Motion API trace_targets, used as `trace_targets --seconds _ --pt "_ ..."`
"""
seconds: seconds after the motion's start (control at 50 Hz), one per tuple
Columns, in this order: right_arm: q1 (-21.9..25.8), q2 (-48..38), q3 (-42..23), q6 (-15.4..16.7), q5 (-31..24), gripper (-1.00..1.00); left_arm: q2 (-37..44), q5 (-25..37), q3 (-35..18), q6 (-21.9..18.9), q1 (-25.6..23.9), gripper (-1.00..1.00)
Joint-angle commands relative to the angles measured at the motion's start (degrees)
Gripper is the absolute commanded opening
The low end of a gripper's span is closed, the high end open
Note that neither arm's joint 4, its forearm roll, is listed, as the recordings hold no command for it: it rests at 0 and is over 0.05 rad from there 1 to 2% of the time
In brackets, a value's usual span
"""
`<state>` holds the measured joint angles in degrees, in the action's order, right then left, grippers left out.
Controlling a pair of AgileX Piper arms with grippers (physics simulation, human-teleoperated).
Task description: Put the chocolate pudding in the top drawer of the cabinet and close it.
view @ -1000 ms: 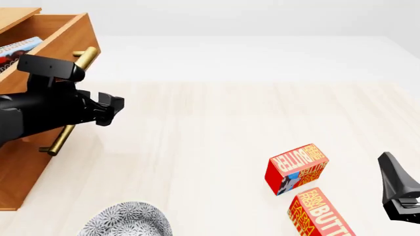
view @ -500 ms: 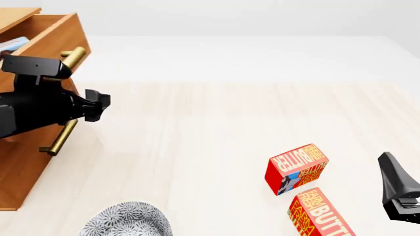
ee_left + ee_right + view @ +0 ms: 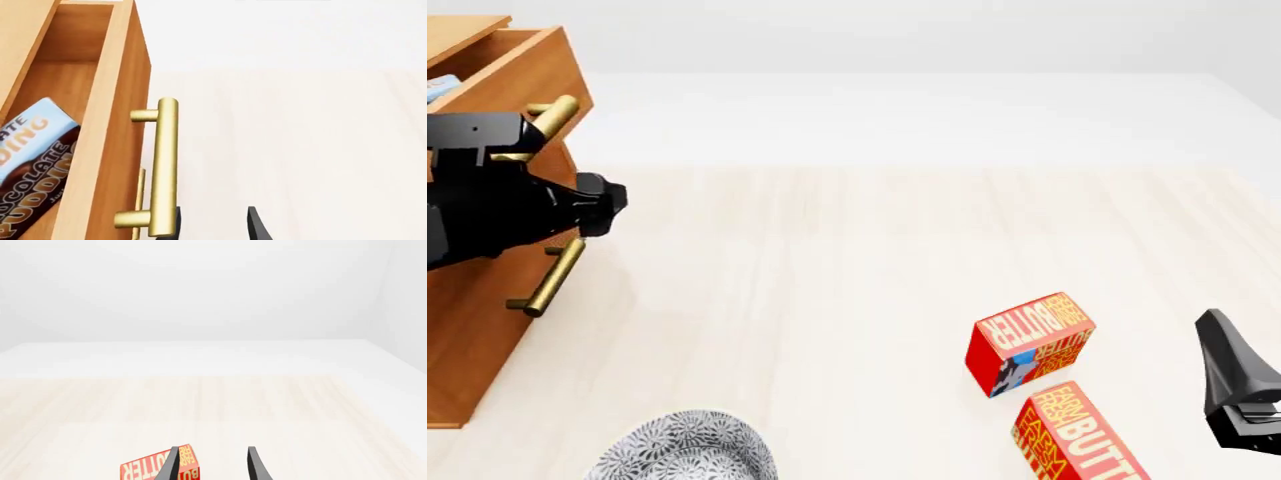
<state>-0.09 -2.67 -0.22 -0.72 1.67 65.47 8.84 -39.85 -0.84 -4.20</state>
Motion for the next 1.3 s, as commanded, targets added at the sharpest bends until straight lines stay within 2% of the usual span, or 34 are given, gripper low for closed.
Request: trace_targets --seconds 0.02,0.22,0.24,0.26,0.3,0.34,0.62,0.68,0.74,0.86,0.92,0.98,1.0,1.22,1.28,1.3 --pt "0.02 0.58 0.04 0.13 -0.4 1.0 1.72 -1.75 1.09 1.36 4.13 1.0" --pt "0.02 0.58 0.04 0.13 -0.4 1.0 2.2 -1.94 1.07 1.68 6.25 1.0" --pt "0.02 0.58 0.04 0.13 -0.4 1.0 2.36 -2.03 0.94 2.05 6.24 1.0" --pt "0.02 0.58 0.04 0.13 -0.4 1.0 2.66 -2.11 0.94 4.98 4.57 1.0" --pt "0.02 0.58 0.04 0.13 -0.4 1.0 3.58 -3.13 0.71 1.79 8.05 1.0" --pt "0.02 0.58 0.04 0.13 -0.4 1.0 3.78 -3.05 0.67 3.12 7.3 1.0" --pt "0.02 0.58 0.04 0.13 -0.4 1.0 5.49 -3.59 -0.62 3.28 11.46 1.0" --pt "0.02 0.58 0.04 0.13 -0.4 1.0 5.67 -4.0 -0.88 0.17 14.73 1.0" --pt "0.02 0.58 0.04 0.13 -0.4 1.0 6.23 -3.89 -1.09 1.24 14.88 1.0" --pt "0.02 0.58 0.04 0.13 -0.4 1.0 5.9 -3.91 -1.63 -1.54 18.29 1.0" --pt "0.02 0.58 0.04 0.13 -0.4 1.0 5.91 -3.39 -2.0 -0.68 18.86 1.0" --pt "0.02 0.58 0.04 0.13 -0.4 1.0 5.14 -2.73 -2.77 -2.47 21.96 1.0" --pt "0.02 0.58 0.04 0.13 -0.4 1.0 5.19 -2.9 -2.84 -4.39 23.62 1.0" --pt "0.02 0.58 0.04 0.13 -0.4 1.0 -1.0 0.36 -4.87 -8.17 29.82 1.0" --pt "0.02 0.58 0.04 0.13 -0.4 1.0 -4.45 2.92 -6.54 -7.92 31.42 1.0" --pt "0.02 0.58 0.04 0.13 -0.4 1.0 -5.41 4.33 -7.34 -7.49 30.57 1.0"
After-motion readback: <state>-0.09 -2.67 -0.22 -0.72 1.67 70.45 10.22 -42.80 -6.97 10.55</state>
